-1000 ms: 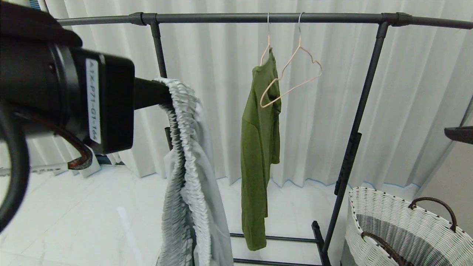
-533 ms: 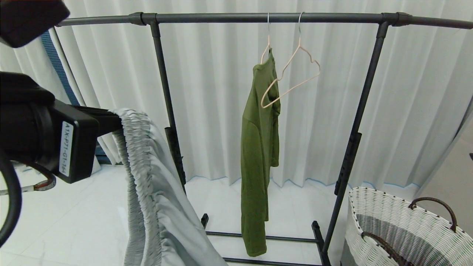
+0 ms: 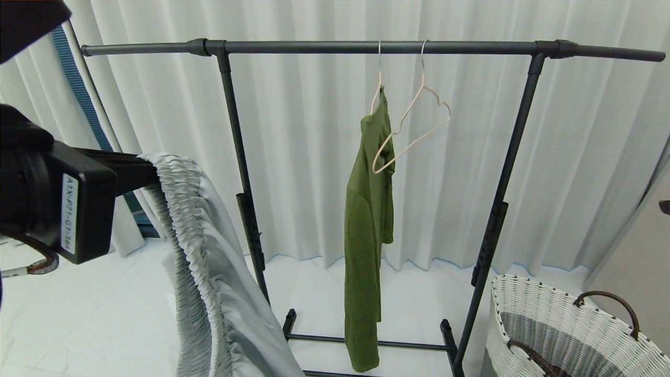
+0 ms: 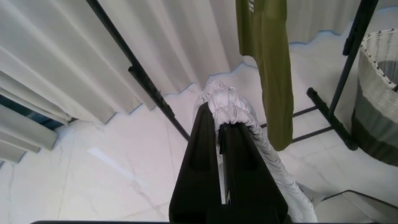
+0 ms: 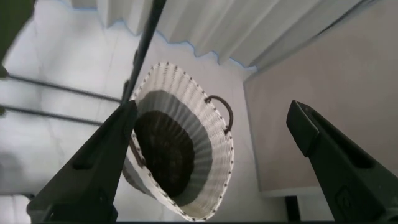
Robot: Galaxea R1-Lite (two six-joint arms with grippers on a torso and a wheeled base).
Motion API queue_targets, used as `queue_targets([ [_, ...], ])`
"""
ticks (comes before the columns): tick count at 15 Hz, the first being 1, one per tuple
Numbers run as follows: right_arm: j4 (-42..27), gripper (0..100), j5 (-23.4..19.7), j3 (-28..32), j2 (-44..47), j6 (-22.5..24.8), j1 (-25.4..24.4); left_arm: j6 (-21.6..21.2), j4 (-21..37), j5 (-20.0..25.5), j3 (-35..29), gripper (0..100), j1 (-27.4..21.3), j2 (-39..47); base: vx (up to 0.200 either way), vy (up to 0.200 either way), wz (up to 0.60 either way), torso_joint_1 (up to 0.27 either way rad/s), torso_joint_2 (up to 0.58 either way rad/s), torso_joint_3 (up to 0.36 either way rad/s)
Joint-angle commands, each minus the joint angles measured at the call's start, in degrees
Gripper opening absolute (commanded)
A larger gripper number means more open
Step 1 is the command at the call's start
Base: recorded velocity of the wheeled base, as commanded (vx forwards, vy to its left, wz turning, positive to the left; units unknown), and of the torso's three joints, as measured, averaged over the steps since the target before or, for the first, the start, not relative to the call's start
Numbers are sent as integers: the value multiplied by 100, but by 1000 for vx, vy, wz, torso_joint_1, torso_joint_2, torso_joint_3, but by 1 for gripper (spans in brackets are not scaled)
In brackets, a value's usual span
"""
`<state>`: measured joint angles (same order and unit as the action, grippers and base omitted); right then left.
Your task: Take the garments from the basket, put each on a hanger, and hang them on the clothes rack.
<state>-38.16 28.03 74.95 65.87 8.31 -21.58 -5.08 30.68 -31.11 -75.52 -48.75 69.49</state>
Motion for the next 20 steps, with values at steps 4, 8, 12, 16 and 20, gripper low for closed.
queue_targets([
  [4, 203, 100, 1, -24, 14, -23, 127, -1, -159, 0, 11, 0, -3, -5, 0, 0, 0, 135, -453, -315],
  [8, 388, 100, -8, -6, 32, -32, 251, -1, -159, 0, 81, 0, -3, -49, 0, 0, 0, 167, -481, -309],
  [12, 572, 100, -69, -24, 58, -32, 444, -1, -159, 0, 108, 0, -3, -76, 0, 0, 0, 192, -494, -301],
  [16, 581, 100, -69, -112, 40, -23, 444, -10, -150, 0, 125, 0, 6, -76, 0, 0, 0, 215, -515, -300],
  [20, 590, 100, -122, -217, 14, 12, 435, -1, -159, -9, 134, 0, 6, -67, 0, 0, 0, 199, -450, -260],
])
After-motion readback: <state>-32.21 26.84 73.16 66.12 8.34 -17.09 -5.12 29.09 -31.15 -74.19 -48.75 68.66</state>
